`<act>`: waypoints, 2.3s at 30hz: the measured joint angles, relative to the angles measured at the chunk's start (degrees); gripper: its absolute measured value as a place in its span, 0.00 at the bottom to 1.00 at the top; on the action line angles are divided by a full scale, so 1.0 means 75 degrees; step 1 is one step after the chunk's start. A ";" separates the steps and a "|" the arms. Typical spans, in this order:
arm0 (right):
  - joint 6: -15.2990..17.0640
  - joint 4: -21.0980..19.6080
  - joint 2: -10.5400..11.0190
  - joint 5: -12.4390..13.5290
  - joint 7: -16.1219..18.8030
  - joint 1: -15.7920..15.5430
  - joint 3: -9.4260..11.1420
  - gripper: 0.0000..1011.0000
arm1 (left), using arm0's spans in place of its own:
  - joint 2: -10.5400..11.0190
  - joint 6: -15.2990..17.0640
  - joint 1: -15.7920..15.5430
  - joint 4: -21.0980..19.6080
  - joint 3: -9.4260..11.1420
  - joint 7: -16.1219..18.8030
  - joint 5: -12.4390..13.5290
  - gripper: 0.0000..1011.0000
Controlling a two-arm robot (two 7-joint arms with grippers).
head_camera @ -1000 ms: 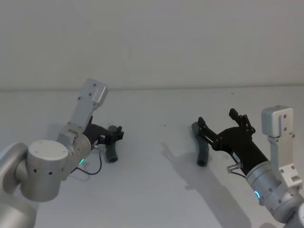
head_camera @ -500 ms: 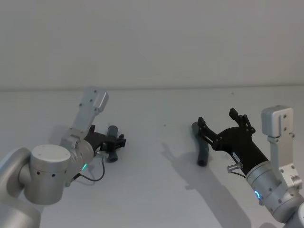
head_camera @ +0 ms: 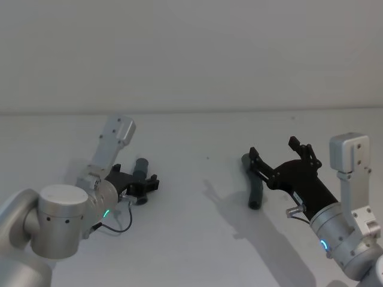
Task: Use both hands to pick up one end of the pipe from the table, align the ends, and insert them.
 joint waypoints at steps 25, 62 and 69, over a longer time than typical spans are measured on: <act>-0.0001 0.0000 0.0000 0.0001 0.0000 0.0000 0.0000 0.99 | -0.0025 -0.0056 -0.0024 0.0142 -0.0026 -0.0080 0.0063 0.87; -0.0001 0.0000 0.0000 0.0000 0.0000 0.0000 0.0000 0.99 | -0.0024 -0.0062 -0.0024 0.0173 -0.0031 -0.0079 0.0083 0.65; -0.0001 0.0000 0.0000 0.0000 0.0000 0.0000 0.0000 0.99 | -0.0024 -0.0063 -0.0024 0.0177 -0.0031 -0.0079 0.0083 0.60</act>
